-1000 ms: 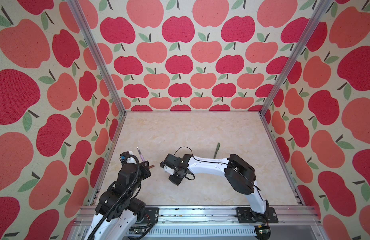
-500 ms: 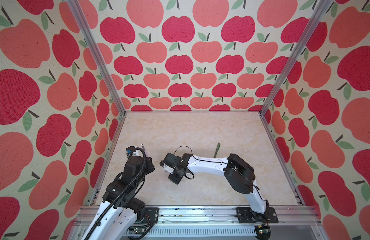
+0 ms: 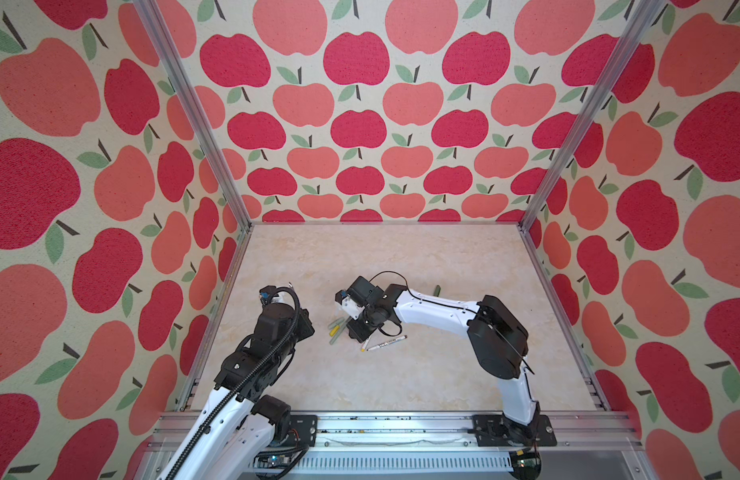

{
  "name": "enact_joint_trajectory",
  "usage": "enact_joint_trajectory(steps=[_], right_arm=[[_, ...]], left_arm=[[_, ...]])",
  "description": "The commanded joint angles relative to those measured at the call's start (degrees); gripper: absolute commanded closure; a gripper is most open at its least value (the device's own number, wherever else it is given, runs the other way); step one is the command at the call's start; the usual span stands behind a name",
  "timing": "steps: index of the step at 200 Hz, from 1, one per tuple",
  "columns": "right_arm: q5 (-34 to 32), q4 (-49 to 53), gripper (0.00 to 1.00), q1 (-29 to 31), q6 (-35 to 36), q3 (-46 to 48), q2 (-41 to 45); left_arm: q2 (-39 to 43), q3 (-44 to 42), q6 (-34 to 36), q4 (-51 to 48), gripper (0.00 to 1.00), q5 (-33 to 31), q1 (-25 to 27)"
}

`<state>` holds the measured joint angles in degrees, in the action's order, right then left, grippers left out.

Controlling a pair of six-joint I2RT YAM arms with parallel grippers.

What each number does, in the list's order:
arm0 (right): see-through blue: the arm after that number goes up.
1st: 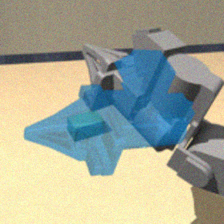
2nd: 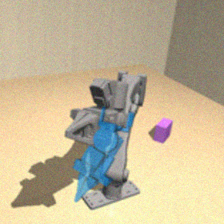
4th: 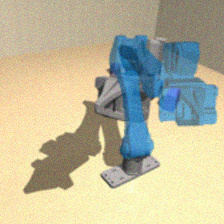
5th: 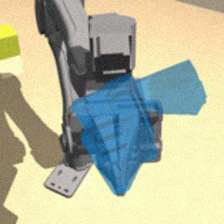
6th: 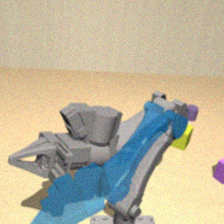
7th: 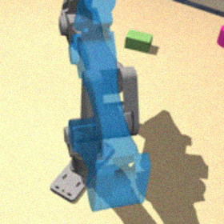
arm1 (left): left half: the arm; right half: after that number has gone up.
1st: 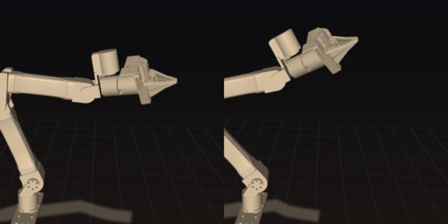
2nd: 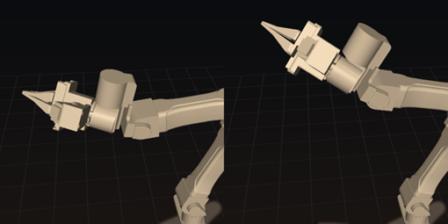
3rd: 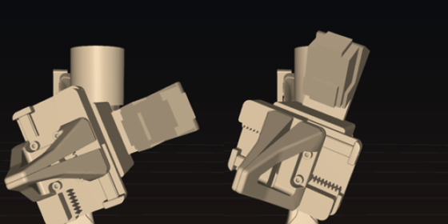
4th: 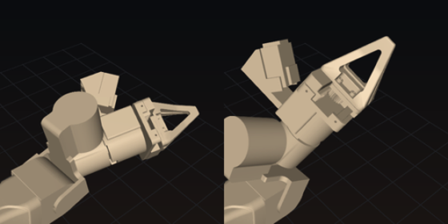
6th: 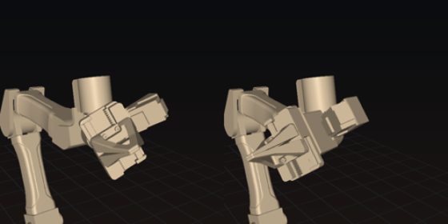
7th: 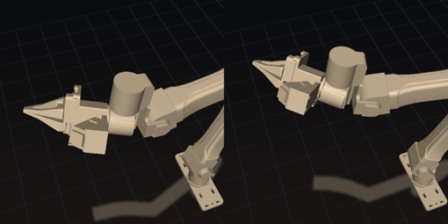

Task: Insert the pens into the pen caps
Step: 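Lower the right gripper and grasp the pink cap from the table, then lift the pink cap with the right gripper and bring it above the pen nib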

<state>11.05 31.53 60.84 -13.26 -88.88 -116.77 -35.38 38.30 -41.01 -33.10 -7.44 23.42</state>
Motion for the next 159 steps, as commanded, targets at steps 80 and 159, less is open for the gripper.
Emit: enact_joint_trajectory(steps=[80, 159], right_arm=[[1.16, -2.64, 0.85, -12.01, -7.30, 6.19, 9.73], [5.58, -14.39, 0.84, -26.23, -17.44, 17.52, 20.71]], left_arm=[[-10.44, 0.61, 7.39, 16.06, 1.00, 19.36, 1.52], [-33.06, 5.23, 10.62, 29.66, 1.00, 27.22, 15.76]])
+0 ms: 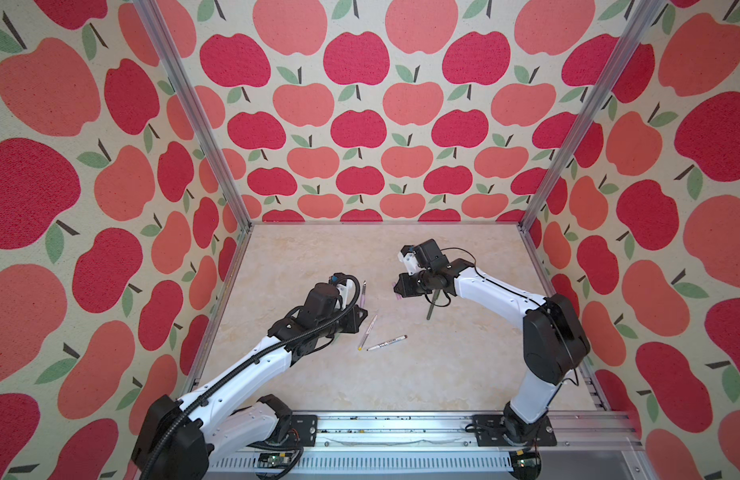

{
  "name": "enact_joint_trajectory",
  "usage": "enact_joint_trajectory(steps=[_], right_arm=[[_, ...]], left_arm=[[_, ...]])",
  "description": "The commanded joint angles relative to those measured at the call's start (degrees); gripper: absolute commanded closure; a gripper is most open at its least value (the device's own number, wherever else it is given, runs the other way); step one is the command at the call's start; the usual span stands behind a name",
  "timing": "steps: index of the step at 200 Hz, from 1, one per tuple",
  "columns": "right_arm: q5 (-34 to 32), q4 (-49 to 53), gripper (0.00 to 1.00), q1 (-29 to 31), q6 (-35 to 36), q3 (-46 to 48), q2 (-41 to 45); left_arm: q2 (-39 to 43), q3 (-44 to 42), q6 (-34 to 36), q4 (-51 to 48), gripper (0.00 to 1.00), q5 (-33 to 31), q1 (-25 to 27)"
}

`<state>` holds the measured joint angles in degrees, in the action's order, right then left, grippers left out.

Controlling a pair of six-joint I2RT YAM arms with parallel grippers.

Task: Insert the pens into the pen caps
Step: 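Lift the pink cap with the right gripper and bring it above the pen nib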

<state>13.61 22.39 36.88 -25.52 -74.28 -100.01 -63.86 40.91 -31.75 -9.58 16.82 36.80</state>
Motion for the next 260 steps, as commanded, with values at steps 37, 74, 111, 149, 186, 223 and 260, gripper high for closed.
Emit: enact_joint_trajectory(steps=[37, 74, 111, 149, 186, 223, 260], right_arm=[[6.33, -11.07, 0.84, -5.13, -10.01, 6.81, 8.07], [8.20, -14.66, 0.84, -5.45, -13.88, 8.18, 10.78], [9.45, -16.61, 0.84, -5.45, -15.96, 8.62, 11.32], [10.38, -17.97, 0.84, -5.42, -17.07, 9.19, 11.86], [10.72, -18.73, 0.84, -5.35, -17.82, 9.23, 12.12], [11.22, -19.40, 0.84, -5.02, -18.35, 8.85, 11.86], [10.92, -19.23, 0.84, -4.73, -18.08, 9.29, 11.87]], left_arm=[[-10.81, 3.58, -0.76, 11.51, 1.00, 2.73, 5.12], [-13.61, 5.47, -0.25, 12.01, 1.00, 3.66, 6.58], [-14.02, 6.06, 0.12, 11.86, 1.00, 3.58, 7.07], [-13.94, 6.03, -0.07, 11.78, 1.00, 3.05, 7.25], [-14.35, 6.37, 0.10, 11.87, 1.00, 3.04, 7.50], [-15.13, 6.67, 0.19, 11.87, 1.00, 3.07, 7.59], [-14.55, 6.29, 0.11, 12.31, 1.00, 2.26, 7.59]])
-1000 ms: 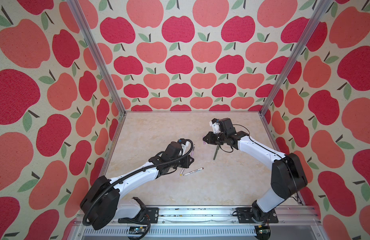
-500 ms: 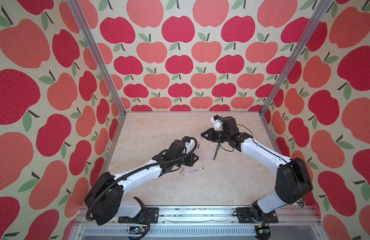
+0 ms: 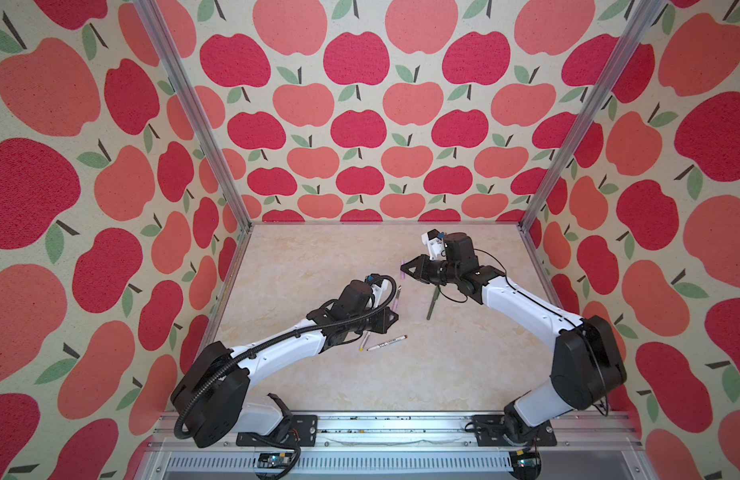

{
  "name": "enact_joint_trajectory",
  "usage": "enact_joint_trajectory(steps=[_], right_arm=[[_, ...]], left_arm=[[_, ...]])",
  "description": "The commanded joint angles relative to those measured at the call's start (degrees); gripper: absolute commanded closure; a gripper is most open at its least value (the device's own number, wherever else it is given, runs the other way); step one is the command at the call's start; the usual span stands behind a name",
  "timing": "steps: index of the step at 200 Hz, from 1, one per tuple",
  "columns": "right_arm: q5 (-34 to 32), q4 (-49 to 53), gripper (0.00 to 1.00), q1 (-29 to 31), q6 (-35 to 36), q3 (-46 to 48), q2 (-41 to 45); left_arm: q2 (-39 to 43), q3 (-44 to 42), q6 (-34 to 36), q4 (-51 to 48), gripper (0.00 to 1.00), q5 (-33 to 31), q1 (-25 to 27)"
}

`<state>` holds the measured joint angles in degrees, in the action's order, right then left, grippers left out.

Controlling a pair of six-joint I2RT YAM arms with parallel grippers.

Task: Insert the pens into the pen caps
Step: 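Lift the pink cap with the right gripper and bring it above the pen nib, then align the pink cap over the nib held upright by the left gripper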

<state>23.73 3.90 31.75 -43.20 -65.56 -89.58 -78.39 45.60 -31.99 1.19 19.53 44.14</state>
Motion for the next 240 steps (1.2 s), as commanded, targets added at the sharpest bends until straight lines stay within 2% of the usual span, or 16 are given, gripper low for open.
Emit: enact_joint_trajectory(steps=[1, 141, 240], right_arm=[[0.80, -0.74, 0.84, 0.46, -0.39, 0.54, 1.44], [-0.04, -1.35, 0.84, 2.57, -0.23, 2.06, 1.94], [0.41, -1.14, 0.84, 1.76, -0.58, -1.25, 1.73]], left_arm=[[0.03, 1.59, 0.35, 1.53, 1.00, -0.45, 0.24], [0.85, 0.02, -1.06, 3.20, 1.00, -1.77, -0.52], [0.34, -0.34, -0.71, 2.52, 1.00, -1.34, -0.62]])
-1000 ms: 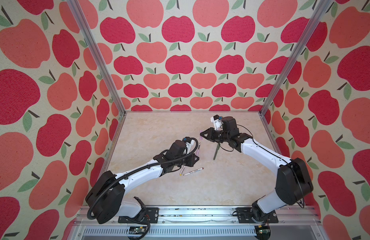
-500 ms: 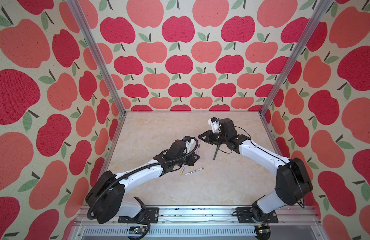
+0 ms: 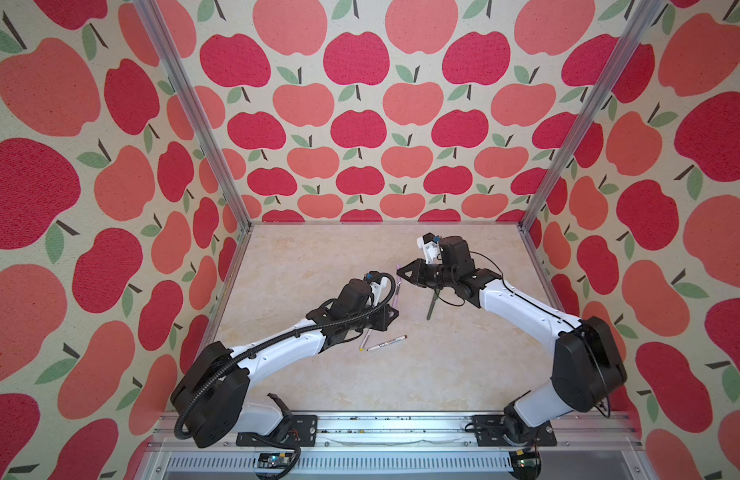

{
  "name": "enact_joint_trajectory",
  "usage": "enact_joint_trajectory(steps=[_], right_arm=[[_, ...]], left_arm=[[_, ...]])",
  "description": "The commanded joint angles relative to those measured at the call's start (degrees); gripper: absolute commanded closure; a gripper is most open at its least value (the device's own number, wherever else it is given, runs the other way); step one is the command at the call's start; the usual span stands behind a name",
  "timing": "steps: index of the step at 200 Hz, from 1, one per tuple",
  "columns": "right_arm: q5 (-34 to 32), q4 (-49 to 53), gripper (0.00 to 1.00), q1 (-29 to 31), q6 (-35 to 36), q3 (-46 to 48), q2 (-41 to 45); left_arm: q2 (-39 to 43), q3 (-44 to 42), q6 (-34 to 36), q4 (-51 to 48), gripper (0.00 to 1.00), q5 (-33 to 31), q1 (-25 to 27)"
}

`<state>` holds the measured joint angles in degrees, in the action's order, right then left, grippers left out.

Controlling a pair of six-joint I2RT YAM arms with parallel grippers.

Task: Insert the pens into the pen caps
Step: 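Align the pink cap over the nib held upright by the left gripper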

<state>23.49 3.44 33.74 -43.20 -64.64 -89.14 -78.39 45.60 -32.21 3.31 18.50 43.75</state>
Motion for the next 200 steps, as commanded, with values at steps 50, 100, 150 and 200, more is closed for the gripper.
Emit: enact_joint_trajectory(steps=[50, 100, 150, 200], right_arm=[[0.74, -0.41, 0.84, -0.13, -0.67, -1.98, 2.28], [0.36, 0.07, 0.84, -0.12, -0.24, -2.15, 2.83], [-0.04, 0.34, 0.84, -0.20, 0.19, -2.17, 3.18], [-1.64, 1.39, 0.84, -0.29, 1.86, -1.45, 3.76]], left_arm=[[0.03, -0.25, -0.31, 0.20, 1.00, -0.31, -0.40], [0.12, -0.25, -0.15, 0.12, 1.00, -0.30, -0.50], [0.35, -0.36, -0.20, -0.02, 1.00, -0.57, -0.46], [0.72, -0.52, -0.22, -0.02, 1.00, -0.86, -0.59]])
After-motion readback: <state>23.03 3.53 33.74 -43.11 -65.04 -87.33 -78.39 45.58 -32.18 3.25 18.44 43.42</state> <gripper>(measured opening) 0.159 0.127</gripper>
